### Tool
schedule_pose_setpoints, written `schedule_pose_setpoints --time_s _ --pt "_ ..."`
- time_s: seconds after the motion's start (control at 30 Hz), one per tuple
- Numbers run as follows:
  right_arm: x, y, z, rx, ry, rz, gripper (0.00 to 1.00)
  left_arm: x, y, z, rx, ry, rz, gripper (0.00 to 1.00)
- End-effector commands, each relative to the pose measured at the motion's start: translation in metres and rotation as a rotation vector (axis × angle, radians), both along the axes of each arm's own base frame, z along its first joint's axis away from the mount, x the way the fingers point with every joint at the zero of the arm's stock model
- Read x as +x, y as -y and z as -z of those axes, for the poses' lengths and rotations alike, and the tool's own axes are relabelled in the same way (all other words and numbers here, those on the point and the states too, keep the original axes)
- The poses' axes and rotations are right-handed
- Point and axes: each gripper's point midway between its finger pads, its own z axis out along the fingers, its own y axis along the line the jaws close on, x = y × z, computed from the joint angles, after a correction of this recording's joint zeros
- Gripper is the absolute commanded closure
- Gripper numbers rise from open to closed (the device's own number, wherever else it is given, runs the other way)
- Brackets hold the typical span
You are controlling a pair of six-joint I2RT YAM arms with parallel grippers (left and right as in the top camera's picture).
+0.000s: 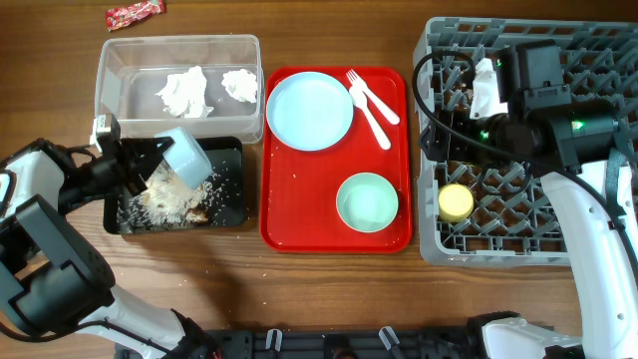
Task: Sort waste into correct bins and load items into the dishwasher rack
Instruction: 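Tip blue bowl over black tray to dump rice with left gripper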
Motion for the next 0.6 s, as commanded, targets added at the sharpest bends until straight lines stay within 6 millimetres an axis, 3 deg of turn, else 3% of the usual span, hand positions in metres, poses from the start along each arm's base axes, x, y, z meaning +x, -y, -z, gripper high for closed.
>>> schedule_pose_setpoints --time_s 0.0,0.17,0.37,0.57 --pt "0.001 0.002 0.004 -0.017 -0.006 0.002 0.23 0.003 -0.002 -0.016 -0.091 0.038 -0.04 0.96" --pt "0.0 0.002 0.005 -0.017 -0.009 0.002 0.23 0.005 -0.003 -0.022 -0.129 0.046 -0.056 0.96" --pt "0.0 0.002 0.005 -0.017 -0.01 0.002 0.23 0.0 0.0 -0.025 -0.213 -0.082 -0.066 0.96" --pt "0.0 0.002 0.005 -0.017 -0.01 0.003 0.23 0.001 0.0 -0.025 -0.176 -0.026 -0.062 0.96"
